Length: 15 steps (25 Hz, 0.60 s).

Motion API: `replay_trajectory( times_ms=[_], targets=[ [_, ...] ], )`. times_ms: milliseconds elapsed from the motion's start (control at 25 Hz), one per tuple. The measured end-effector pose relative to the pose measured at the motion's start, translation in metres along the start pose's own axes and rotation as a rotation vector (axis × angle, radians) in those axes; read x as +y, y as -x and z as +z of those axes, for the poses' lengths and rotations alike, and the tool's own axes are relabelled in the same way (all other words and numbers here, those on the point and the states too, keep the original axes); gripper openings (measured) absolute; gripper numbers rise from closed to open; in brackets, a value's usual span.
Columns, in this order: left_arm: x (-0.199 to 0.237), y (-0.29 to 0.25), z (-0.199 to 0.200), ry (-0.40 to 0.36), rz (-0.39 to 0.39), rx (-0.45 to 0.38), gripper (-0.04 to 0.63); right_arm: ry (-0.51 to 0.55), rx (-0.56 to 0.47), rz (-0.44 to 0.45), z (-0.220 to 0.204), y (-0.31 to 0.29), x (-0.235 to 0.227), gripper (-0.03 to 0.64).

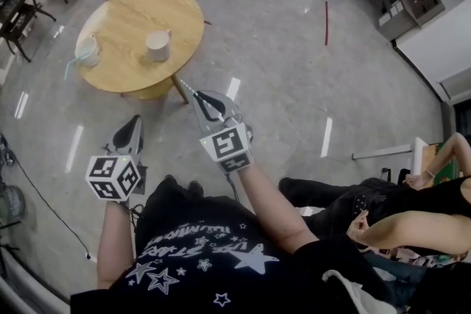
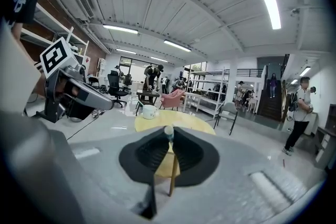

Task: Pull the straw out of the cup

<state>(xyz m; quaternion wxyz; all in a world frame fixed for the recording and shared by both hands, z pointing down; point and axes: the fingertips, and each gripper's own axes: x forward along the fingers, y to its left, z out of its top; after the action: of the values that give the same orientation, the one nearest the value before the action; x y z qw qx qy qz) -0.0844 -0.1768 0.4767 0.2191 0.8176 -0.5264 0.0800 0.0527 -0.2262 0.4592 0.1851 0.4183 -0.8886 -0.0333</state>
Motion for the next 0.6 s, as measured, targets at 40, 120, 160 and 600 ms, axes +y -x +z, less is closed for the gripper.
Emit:
replay_trajectory(
  times_ms=[40,120,160,600],
  targets=[
    [-0.001,0.003,-0.003,-0.004,0.002,0.004,0.006,-0.002,-0.003,0.001,-0.001,0.002,0.002,0.020],
    [0.000,0.007,-0.007,-0.002,0.009,0.004,0.006,0.004,0.003,0.001,-0.002,0.006,0.006,0.020],
    [0.000,0.009,-0.008,0.002,0.011,0.001,0.006,0.007,0.006,0.002,-0.003,0.008,0.008,0.020],
    [0.000,0.052,-0.019,0.021,0.012,-0.005,0.006,-0.020,-0.015,0.032,0.008,0.024,0.046,0.020]
  ],
)
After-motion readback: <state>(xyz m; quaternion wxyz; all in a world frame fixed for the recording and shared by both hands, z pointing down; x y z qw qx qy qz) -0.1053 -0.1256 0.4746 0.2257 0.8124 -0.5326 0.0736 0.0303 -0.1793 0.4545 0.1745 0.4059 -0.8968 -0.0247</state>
